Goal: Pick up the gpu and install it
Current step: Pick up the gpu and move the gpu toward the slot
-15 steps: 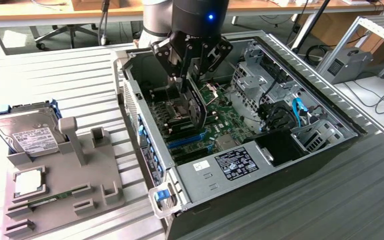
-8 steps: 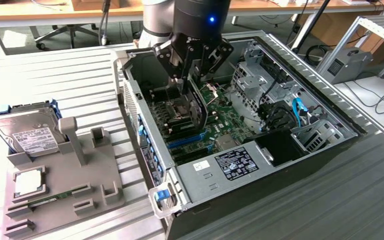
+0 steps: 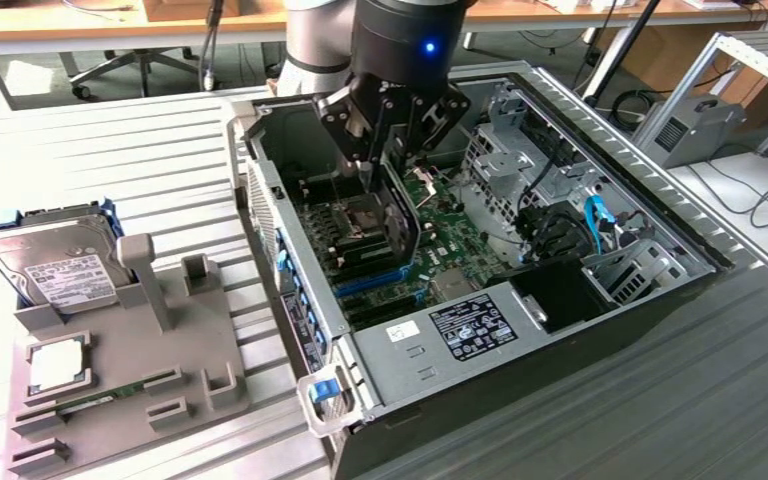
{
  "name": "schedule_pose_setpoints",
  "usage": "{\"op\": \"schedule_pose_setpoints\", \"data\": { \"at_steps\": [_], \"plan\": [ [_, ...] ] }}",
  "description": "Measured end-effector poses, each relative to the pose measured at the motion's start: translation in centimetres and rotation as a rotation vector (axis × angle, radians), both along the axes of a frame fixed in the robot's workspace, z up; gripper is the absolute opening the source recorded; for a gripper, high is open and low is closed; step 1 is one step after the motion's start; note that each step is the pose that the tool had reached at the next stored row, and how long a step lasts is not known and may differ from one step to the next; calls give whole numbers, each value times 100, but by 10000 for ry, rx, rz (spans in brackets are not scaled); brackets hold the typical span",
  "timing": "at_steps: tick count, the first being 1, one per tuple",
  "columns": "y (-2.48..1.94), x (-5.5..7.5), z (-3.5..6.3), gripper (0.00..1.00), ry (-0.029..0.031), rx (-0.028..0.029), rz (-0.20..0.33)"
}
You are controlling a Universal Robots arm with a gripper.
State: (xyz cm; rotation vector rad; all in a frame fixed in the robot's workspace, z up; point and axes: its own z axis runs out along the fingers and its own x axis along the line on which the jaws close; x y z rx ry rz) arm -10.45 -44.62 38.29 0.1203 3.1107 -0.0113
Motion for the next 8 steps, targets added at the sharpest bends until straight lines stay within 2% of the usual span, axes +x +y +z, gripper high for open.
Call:
{"op": "schedule_pose_setpoints", "data": {
  "at_steps": [8],
  "plan": [
    [0,68,-58,29,4,-8,0]
  ]
}}
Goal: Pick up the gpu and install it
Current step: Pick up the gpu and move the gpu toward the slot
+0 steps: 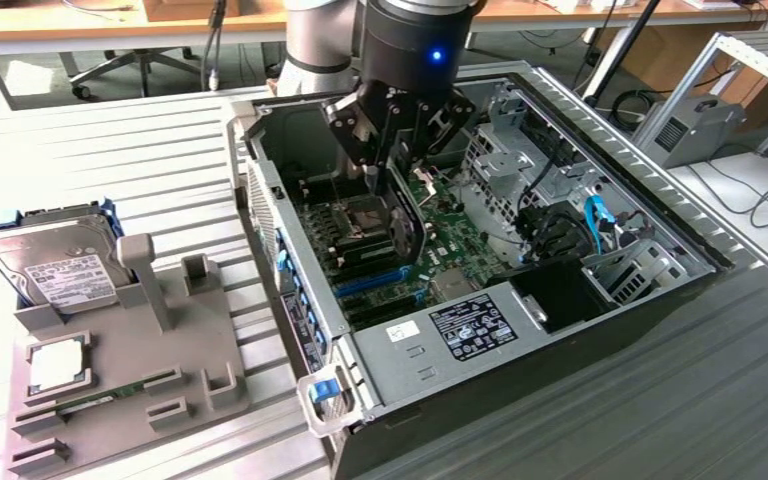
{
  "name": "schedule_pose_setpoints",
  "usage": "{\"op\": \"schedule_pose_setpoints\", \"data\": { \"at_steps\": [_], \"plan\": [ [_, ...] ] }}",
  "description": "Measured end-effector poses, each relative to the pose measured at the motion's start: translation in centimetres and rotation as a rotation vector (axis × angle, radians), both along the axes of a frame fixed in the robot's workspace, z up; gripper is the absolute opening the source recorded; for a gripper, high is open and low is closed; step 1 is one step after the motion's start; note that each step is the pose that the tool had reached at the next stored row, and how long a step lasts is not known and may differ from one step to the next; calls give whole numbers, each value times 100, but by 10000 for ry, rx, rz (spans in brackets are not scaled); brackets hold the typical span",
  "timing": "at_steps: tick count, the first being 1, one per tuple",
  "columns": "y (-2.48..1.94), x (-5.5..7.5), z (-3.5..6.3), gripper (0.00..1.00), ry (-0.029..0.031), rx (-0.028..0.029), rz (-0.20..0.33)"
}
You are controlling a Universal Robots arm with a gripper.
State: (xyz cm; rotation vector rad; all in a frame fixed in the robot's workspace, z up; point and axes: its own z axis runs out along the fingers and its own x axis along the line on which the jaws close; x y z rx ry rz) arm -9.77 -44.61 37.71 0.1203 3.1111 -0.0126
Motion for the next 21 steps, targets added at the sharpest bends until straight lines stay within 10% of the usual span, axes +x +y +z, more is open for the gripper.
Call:
{"op": "schedule_pose_setpoints", "data": {
  "at_steps": [13,21],
  "plan": [
    [0,165,-122,29,9,-7,0],
    [0,856,-371,29,30,-87,0]
  ]
}}
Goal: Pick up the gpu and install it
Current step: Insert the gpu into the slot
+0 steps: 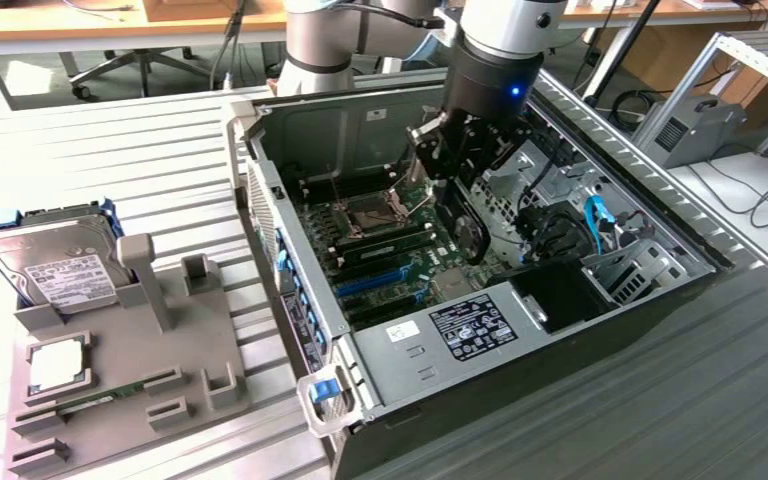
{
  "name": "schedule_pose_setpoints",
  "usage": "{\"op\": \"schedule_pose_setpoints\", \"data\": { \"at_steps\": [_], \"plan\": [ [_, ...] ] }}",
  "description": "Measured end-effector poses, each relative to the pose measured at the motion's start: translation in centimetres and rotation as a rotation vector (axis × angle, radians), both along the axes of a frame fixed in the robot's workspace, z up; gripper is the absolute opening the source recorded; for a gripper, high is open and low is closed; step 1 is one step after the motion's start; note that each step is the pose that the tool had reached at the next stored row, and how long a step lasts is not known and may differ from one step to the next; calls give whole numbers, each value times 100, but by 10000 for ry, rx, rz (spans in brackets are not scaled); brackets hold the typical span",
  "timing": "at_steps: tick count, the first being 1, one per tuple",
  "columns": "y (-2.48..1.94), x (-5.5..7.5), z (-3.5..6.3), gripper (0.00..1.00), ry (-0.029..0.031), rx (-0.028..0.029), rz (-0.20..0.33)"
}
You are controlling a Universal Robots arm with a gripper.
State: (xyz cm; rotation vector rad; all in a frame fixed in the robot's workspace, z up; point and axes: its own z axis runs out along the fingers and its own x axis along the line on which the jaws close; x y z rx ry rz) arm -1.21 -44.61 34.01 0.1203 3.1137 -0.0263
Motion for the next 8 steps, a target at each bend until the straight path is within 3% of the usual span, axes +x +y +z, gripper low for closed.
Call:
{"op": "schedule_pose_setpoints", "data": {
  "at_steps": [2,4,8],
  "plan": [
    [0,0,0,29,-1,0,201],
    [0,0,0,29,0,0,1088],
    [0,0,0,29,0,0,1400]
  ]
}}
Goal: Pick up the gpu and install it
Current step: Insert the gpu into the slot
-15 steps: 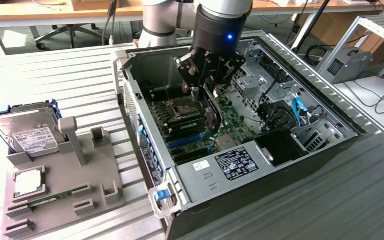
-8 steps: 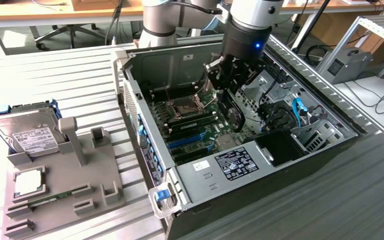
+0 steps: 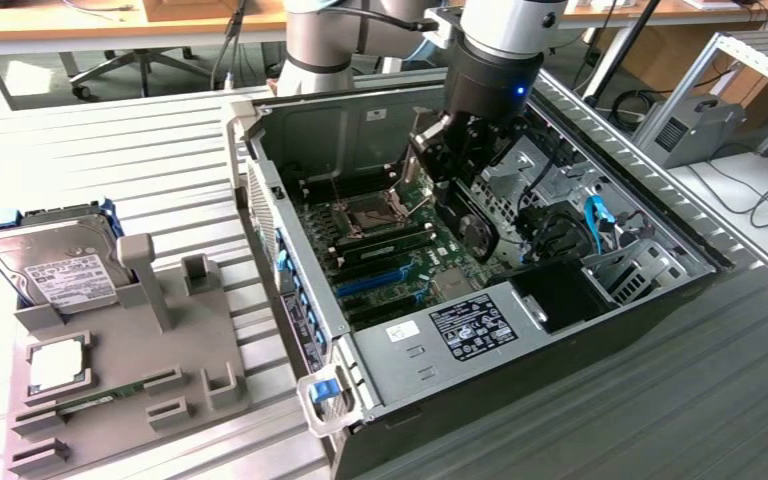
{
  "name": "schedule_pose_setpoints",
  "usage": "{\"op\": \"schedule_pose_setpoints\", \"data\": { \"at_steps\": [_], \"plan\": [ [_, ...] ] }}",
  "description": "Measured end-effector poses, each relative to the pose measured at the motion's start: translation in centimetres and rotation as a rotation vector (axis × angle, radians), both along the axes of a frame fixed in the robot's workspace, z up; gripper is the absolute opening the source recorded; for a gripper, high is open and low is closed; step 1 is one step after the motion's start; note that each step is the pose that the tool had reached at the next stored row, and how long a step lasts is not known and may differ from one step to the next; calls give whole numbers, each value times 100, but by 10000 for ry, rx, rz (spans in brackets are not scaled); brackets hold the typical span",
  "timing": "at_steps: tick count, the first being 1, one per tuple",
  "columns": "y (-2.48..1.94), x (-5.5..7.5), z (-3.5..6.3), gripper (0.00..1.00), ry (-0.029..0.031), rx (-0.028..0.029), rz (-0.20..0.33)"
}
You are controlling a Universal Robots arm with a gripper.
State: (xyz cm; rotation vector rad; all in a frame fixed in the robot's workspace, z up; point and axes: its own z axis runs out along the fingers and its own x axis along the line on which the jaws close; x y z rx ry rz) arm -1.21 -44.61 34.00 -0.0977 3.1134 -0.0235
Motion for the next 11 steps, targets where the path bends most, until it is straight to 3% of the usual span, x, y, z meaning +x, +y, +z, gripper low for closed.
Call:
{"op": "schedule_pose_setpoints", "data": {
  "at_steps": [11],
  "plan": [
    [0,0,0,29,0,0,619]
  ]
}}
